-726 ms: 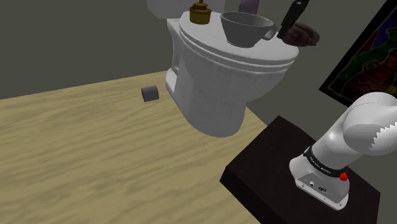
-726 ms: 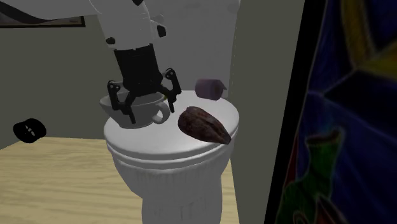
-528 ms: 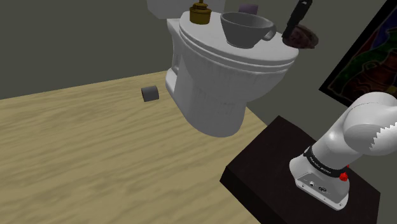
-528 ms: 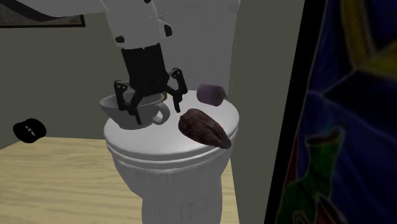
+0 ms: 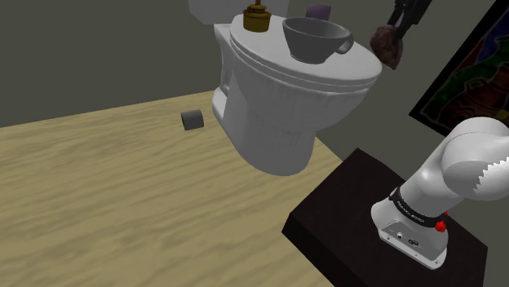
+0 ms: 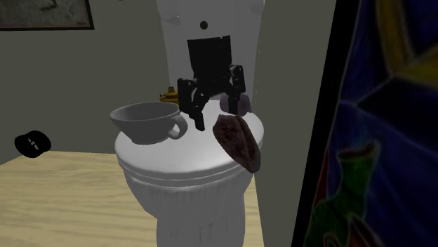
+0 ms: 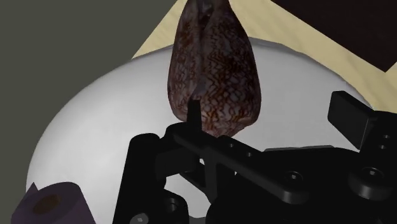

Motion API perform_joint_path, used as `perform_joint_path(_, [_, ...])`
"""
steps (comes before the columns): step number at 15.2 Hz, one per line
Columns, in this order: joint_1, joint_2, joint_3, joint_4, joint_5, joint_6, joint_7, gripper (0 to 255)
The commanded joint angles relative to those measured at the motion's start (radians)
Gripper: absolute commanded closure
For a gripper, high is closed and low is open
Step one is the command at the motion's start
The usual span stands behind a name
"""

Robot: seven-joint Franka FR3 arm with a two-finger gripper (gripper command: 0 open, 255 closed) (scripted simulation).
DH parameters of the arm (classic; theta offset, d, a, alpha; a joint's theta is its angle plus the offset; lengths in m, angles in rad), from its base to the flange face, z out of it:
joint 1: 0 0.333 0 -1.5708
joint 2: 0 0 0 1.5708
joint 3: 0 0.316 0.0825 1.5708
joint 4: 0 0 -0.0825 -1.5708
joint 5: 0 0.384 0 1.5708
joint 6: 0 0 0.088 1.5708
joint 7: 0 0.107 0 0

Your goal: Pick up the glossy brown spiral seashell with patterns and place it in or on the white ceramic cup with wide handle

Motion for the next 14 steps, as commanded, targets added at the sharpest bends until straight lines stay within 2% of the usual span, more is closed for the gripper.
perform_joint_path(1, [0.003,0.008,-0.025,-0.020,-0.012,0.012,-0.036,0])
perform_joint_path(7, [-0.032,-0.003,-0.022,-0.105,-0.010,0.086,-0.048,0])
perform_joint_path(14, [-0.072,0.003,0.003,-0.106,0.010,0.093,-0.070,0])
